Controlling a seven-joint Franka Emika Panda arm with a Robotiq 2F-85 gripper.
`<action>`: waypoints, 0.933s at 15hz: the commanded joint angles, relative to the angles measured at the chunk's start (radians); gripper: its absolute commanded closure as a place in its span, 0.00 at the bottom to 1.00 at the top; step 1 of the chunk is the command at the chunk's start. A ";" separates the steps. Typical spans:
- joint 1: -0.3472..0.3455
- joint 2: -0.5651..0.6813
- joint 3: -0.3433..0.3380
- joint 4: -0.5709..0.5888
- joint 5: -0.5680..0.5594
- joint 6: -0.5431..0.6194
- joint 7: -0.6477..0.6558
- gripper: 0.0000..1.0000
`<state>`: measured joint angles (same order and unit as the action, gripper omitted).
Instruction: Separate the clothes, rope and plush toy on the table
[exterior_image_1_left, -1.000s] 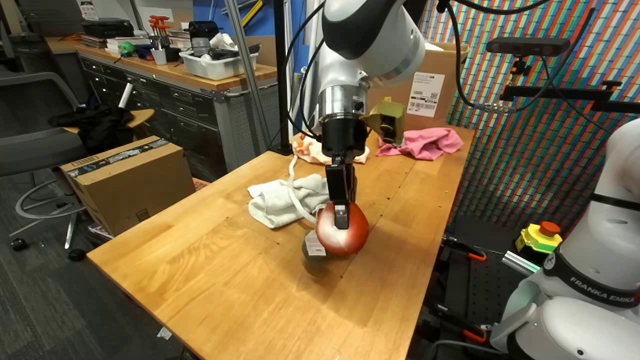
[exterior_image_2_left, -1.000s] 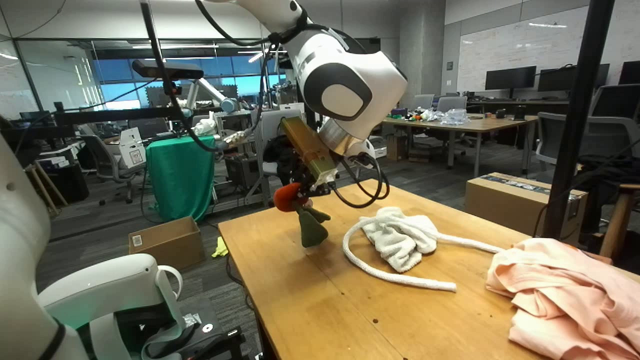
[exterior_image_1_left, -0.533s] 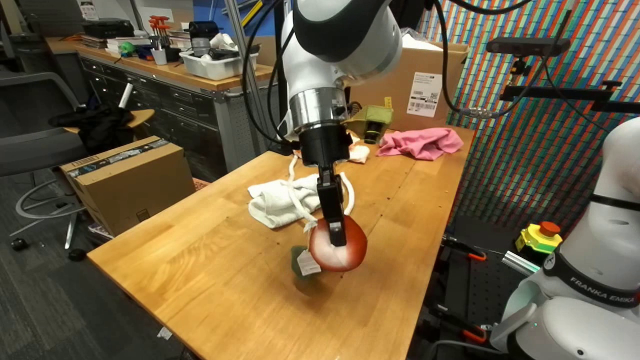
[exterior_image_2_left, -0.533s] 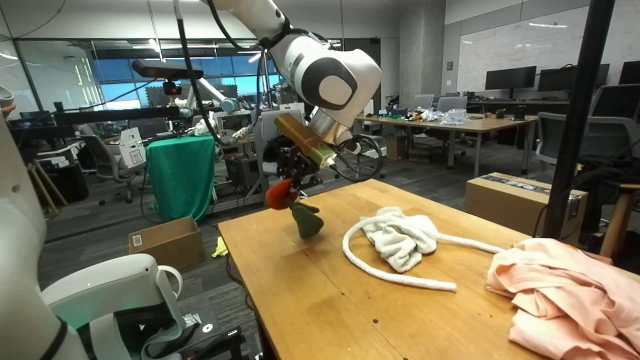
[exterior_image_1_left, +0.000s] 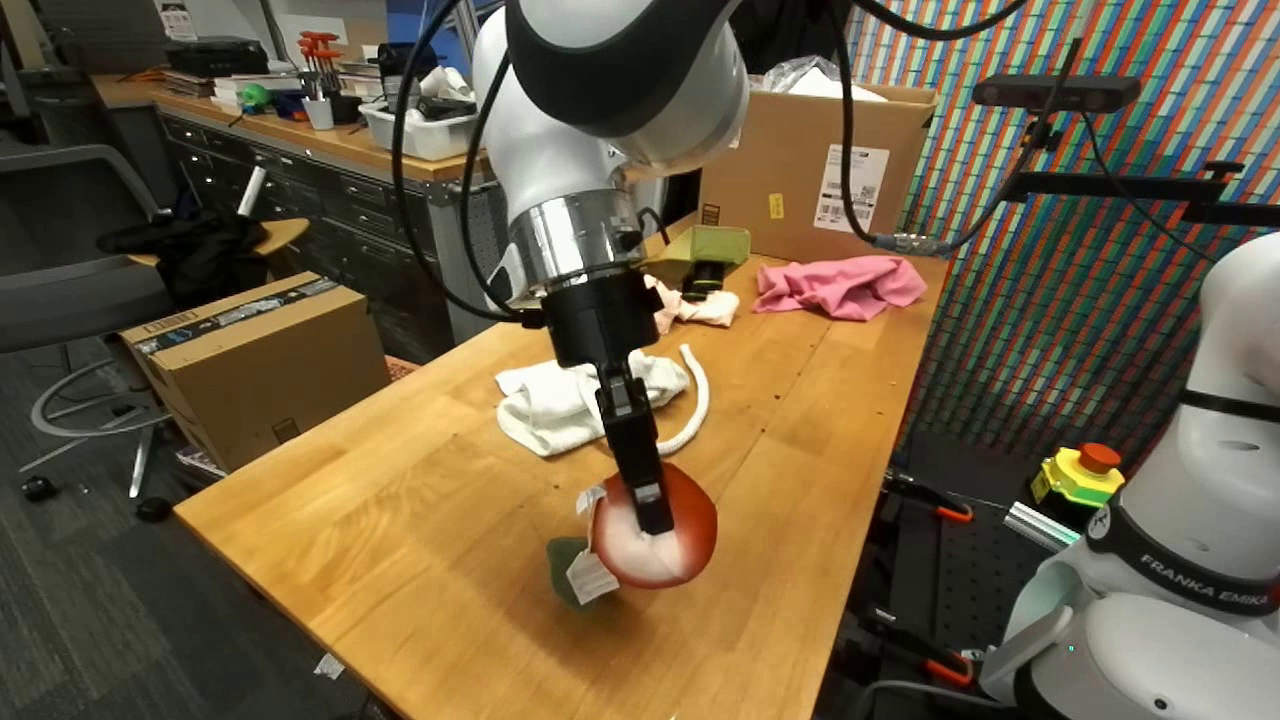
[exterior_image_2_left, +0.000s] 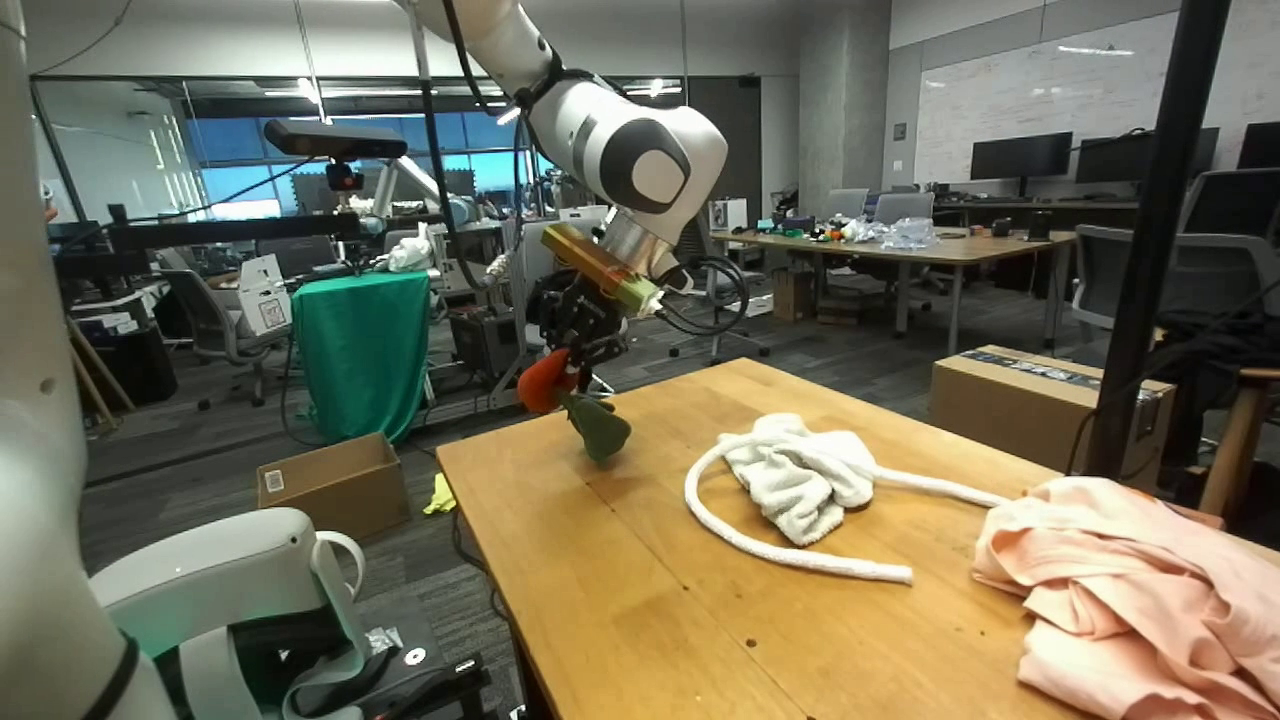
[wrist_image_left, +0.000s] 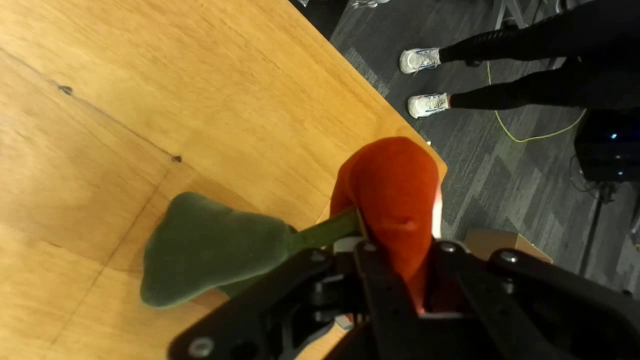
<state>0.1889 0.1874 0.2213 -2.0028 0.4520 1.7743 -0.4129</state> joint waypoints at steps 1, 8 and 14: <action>0.009 0.077 0.023 0.103 -0.033 -0.065 -0.014 0.85; 0.032 0.164 0.064 0.191 -0.035 -0.113 -0.007 0.84; 0.044 0.205 0.081 0.238 -0.028 -0.116 0.000 0.84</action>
<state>0.2269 0.3564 0.2927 -1.8273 0.4322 1.6939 -0.4228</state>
